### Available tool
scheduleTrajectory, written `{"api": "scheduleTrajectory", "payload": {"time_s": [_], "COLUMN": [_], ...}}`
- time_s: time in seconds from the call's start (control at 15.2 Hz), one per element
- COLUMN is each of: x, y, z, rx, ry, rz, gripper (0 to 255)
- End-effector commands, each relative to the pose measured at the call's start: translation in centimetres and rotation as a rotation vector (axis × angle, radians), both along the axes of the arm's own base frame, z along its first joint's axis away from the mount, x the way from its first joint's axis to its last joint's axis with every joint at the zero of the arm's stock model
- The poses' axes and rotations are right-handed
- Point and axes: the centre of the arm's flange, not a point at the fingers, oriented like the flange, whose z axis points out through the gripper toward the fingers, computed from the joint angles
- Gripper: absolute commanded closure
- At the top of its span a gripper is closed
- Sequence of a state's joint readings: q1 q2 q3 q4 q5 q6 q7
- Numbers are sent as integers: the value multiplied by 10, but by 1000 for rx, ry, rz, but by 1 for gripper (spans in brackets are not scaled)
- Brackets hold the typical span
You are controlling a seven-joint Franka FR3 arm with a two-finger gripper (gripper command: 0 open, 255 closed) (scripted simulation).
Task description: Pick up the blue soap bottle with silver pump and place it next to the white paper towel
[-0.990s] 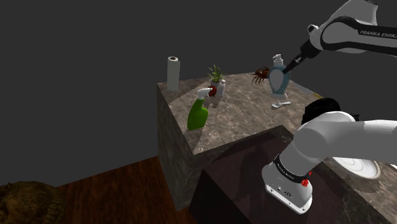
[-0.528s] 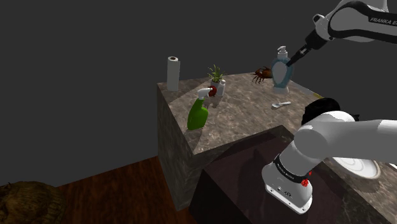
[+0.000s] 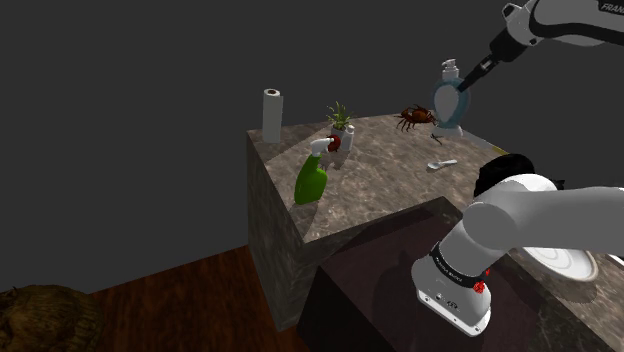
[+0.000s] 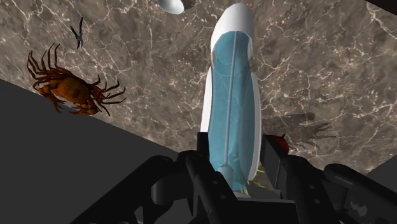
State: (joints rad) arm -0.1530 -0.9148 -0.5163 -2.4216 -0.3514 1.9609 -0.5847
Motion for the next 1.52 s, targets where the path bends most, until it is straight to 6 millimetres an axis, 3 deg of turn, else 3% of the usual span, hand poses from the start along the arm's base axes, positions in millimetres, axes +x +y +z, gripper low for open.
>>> {"api": "scheduleTrajectory", "payload": {"time_s": [0.0, 0.99, 1.45], "x": [0, 0, 82], "y": [0, 0, 43], "z": [11, 87, 88], "rx": [0, 0, 0], "ry": [0, 0, 0], "rz": [0, 0, 0], "gripper": [255, 255, 255]}}
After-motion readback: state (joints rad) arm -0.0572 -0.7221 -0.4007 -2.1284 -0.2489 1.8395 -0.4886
